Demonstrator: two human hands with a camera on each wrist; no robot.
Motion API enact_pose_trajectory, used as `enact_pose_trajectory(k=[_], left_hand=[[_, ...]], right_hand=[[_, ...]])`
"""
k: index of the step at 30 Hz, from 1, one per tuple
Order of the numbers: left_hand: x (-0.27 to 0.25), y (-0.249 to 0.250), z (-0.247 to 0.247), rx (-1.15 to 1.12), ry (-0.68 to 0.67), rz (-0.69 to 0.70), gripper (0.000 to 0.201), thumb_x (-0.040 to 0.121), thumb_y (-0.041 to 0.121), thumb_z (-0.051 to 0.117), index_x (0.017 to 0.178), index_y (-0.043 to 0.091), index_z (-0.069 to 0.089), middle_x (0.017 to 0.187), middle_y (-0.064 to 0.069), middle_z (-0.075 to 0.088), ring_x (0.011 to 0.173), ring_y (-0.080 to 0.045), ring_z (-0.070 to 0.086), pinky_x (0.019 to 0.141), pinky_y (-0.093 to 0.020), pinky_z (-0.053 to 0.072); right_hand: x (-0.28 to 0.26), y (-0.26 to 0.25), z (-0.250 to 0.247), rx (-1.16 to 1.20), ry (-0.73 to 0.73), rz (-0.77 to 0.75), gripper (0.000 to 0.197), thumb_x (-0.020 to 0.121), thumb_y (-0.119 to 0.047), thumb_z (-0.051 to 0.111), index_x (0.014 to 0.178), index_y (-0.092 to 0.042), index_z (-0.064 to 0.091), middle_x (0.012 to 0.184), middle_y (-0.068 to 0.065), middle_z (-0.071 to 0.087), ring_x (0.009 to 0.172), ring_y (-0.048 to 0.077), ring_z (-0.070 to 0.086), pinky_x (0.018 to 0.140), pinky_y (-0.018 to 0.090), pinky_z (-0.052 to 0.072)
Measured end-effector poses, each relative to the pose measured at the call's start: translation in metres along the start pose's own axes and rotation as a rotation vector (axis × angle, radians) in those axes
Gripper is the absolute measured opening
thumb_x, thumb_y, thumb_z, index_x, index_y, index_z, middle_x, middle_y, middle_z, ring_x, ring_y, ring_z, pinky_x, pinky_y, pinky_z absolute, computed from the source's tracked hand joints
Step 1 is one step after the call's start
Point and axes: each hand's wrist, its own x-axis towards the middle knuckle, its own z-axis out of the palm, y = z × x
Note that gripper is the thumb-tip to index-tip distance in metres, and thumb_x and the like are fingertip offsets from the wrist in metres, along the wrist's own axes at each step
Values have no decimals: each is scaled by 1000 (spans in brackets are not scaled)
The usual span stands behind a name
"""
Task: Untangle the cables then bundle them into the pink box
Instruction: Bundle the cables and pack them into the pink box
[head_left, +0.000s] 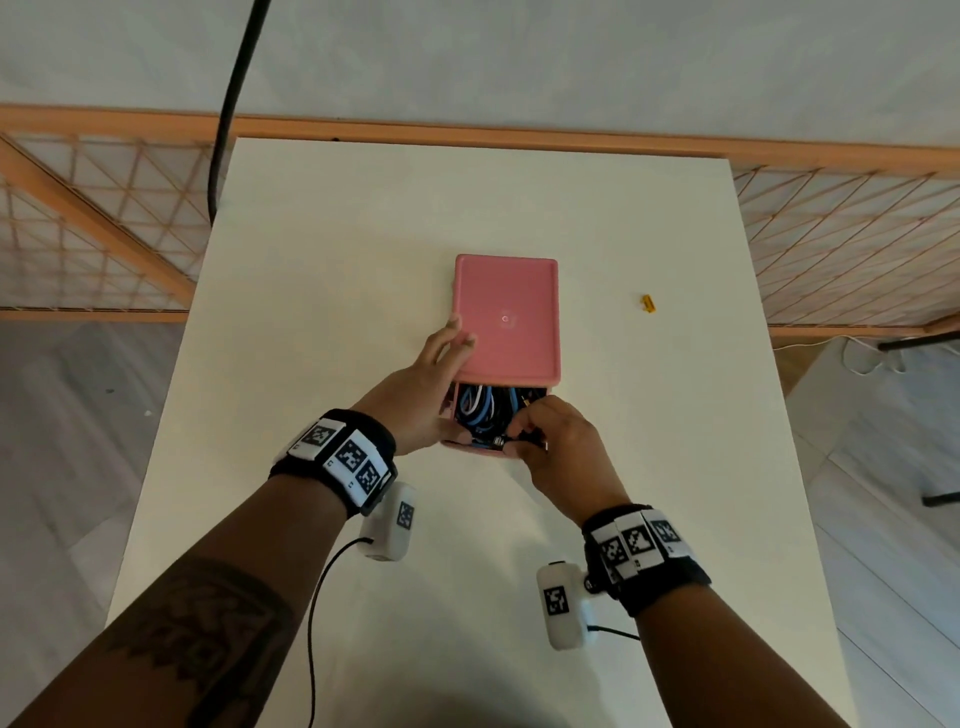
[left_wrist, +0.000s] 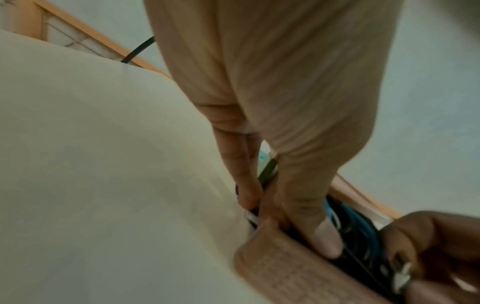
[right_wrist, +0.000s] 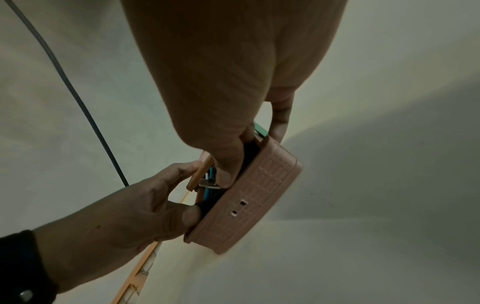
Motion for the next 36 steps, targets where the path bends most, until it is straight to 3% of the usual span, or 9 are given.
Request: enact_pose_trajectory(k=[2, 7, 10, 15, 17, 20, 29, 32, 36], left_hand=[[-1, -6, 4, -45, 77, 34, 114, 81, 28, 89, 166, 23, 12, 175, 8, -10, 104, -15, 66, 79, -32, 60], [-5, -16, 20, -255, 163, 69, 111, 82, 28, 88, 166, 30, 15, 174, 16, -12, 146, 1, 30, 97, -17, 52], [-4, -10, 24, -297, 186, 34, 113, 80, 27, 90, 166, 29, 17, 174, 6, -17, 142, 4, 25, 98, -3, 43], [1, -11, 31, -221, 174, -113, 128, 64, 52, 94, 164, 38, 16, 176, -8, 6, 158, -29, 15, 126, -52, 28], [3, -13, 33, -224, 187, -112, 130, 57, 63, 91, 162, 39, 17, 166, -10, 31, 156, -31, 20, 123, -54, 33], [5, -15, 32, -230, 199, -86, 129, 55, 62, 93, 161, 34, 23, 155, -6, 45, 145, -25, 39, 119, -42, 38], [3, -22, 30, -323, 184, -8, 115, 69, 31, 96, 161, 21, 28, 154, 3, 44, 135, -7, 41, 111, -15, 36], [4, -23, 34, -371, 208, -18, 101, 78, 26, 92, 159, 24, 31, 143, 7, 49, 121, -2, 51, 91, 3, 36], [9, -19, 41, -360, 314, 0, 80, 87, 32, 84, 152, 22, 40, 143, 1, 58, 104, -9, 62, 84, 0, 40]], right_hand=[[3, 0, 3, -10, -3, 19, 17, 80, -4, 77, 85, -13, 63, 88, -9, 54, 82, 14, 50, 69, 9, 36], [2, 3, 4, -51, -26, -22, 26, 88, -35, 74, 88, -18, 55, 90, -9, 53, 82, 14, 43, 68, 20, 35], [6, 3, 7, -56, 20, 44, 36, 86, -49, 73, 82, -18, 55, 89, -7, 53, 83, 17, 41, 68, 20, 31], [7, -1, 21, 55, 206, 189, 29, 85, -32, 80, 79, -18, 55, 129, 2, 35, 119, 18, 31, 100, 21, 35], [8, 0, 23, 33, 178, 174, 30, 85, -30, 78, 87, -21, 50, 150, 10, 23, 138, 20, 23, 109, 42, 36], [15, 6, 17, -15, 109, 82, 36, 83, -34, 75, 109, -22, 53, 166, 12, 8, 156, 24, 10, 110, 49, 28], [21, 7, 35, 273, 227, 238, 113, 72, -36, 85, 158, -30, 12, 135, -9, 25, 127, 19, 46, 112, 54, 45], [28, 9, 41, 319, 288, 313, 104, 70, -38, 88, 152, -20, 26, 131, -4, 31, 120, 10, 42, 113, 44, 44], [40, 9, 41, 317, 348, 347, 77, 69, -42, 86, 123, -26, 34, 123, -9, 36, 113, 16, 52, 100, 53, 50]])
